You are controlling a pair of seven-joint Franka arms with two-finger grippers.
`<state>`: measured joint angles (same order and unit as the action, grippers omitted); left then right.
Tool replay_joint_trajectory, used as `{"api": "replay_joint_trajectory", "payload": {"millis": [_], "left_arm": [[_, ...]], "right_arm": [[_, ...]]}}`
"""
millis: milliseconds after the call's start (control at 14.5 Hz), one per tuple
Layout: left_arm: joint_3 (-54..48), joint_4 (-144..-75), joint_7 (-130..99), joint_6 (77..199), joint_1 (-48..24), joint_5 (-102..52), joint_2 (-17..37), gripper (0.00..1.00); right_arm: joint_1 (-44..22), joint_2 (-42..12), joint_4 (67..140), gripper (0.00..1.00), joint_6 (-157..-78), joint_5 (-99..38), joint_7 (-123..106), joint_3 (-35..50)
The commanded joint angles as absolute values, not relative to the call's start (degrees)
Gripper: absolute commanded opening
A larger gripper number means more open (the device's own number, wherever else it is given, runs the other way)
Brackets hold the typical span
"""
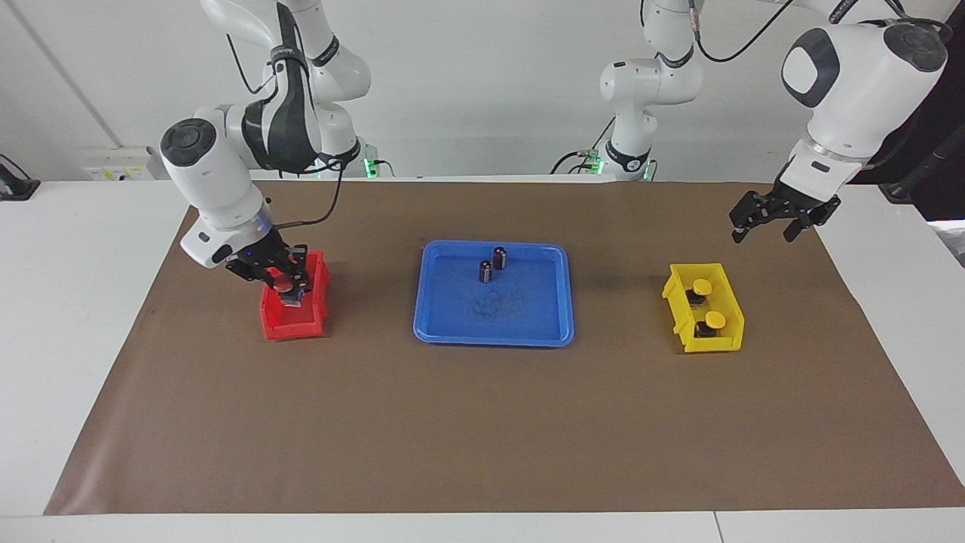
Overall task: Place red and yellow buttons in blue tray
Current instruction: 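Reach into the red caddy and grasp a red button with the right gripper, then place the red button in the blue tray while the left gripper grasps a yellow button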
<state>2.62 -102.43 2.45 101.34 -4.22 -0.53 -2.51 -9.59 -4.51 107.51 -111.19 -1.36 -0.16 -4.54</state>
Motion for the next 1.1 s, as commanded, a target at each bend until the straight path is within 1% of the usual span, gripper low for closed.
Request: {"api": "replay_joint_trajectory", "payload": {"millis": [0,138,206,344,551,619,757,826,1032], "left_arm": [[2.9,-104.32,2.64,101.69,-4.66,0.62,-4.13,1.0],[2.9,-104.41,2.64,102.22,-4.48,0.62,-4.13,1.0],[2.9,-104.41,2.64,102.3,-4.48,0.62,-4.13,1.0],[2.9,-104.41,2.64,102.74,-4.57,0.62,-4.04,1.0],[2.81,-105.11,2.46,104.4,-4.92,0.62,-3.25,1.0],[2.81,-106.86,2.37,106.33,-4.92,0.62,-3.25,0.98],[2.73,-110.37,-0.33,111.07,-4.92,0.62,-2.99,0.88],[2.72,-110.91,-0.96,113.01,-4.92,0.62,-1.6,0.83],[2.64,-110.57,-1.23,117.06,-5.01,0.18,2.54,0.76]], "right_arm": [[-17.11,-10.36,96.79,0.25,-108.11,-3.16,11.46,-4.57],[-22.91,-11.6,95.8,0.25,-110.99,-5.79,21.83,-4.57],[-26.94,-12.3,96.58,0.25,-114.57,-5.97,26.58,-4.66],[-30.83,-14.23,96.33,0.25,-116.71,-5.45,31.88,-4.66],[-35.76,-19.41,96.5,0.25,-120.75,-4.31,34.72,-4.66],[-36.29,-20.38,96.5,0.25,-120.85,-3.7,34.72,-4.66],[-37.0,-21.53,96.68,0.25,-120.76,-3.52,34.8,-4.66],[-37.78,-21.97,97.38,0.25,-120.85,-3.52,35.07,-4.66],[-37.97,-22.33,98.96,0.26,-121.38,-3.43,35.77,-4.66]]}}
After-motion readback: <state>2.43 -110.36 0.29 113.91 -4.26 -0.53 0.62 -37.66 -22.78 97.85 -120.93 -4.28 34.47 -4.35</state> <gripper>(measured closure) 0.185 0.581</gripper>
